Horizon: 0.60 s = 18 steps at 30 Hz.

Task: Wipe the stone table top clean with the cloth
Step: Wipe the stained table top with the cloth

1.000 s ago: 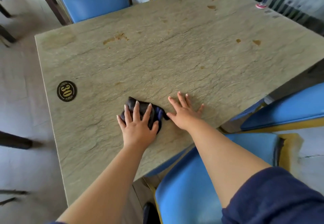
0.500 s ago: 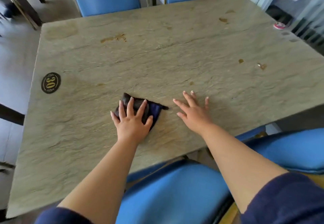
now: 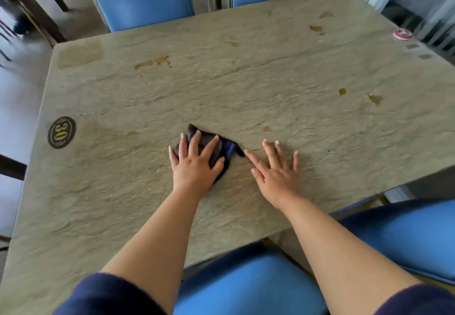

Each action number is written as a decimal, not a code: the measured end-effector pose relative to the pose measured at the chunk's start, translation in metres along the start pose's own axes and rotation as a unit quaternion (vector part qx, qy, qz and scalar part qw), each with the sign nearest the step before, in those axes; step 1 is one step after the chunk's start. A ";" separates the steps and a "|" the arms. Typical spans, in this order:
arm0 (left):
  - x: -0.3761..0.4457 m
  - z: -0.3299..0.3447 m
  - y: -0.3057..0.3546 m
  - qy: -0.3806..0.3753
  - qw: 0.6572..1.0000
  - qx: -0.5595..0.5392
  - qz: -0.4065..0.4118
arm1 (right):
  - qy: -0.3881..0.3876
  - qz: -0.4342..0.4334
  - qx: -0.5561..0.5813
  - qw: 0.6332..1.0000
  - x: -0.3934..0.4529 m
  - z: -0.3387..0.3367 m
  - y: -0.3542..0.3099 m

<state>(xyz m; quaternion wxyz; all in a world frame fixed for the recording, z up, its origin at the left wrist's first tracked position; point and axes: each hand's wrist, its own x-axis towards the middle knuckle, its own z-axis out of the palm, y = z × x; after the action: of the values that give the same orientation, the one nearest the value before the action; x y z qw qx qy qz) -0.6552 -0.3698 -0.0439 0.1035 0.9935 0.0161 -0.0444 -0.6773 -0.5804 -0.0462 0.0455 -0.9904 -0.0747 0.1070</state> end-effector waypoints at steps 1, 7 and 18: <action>0.010 -0.002 0.007 -0.008 0.999 -0.008 -0.034 | -0.001 -0.002 0.006 1.000 0.000 0.000 0.001; -0.054 0.014 0.053 0.007 0.993 0.012 0.119 | 0.124 -0.007 0.224 0.967 0.013 -0.002 0.015; 0.028 0.017 0.091 0.000 0.997 0.007 -0.080 | 0.187 -0.024 0.107 0.976 0.049 -0.015 0.119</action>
<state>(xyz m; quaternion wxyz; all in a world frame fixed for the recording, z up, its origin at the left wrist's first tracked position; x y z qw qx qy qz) -0.6254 -0.4621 -0.0439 0.0928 0.9897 0.0957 -0.0526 -0.6099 -0.6914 -0.0546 0.1668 -0.9802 -0.0771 -0.0735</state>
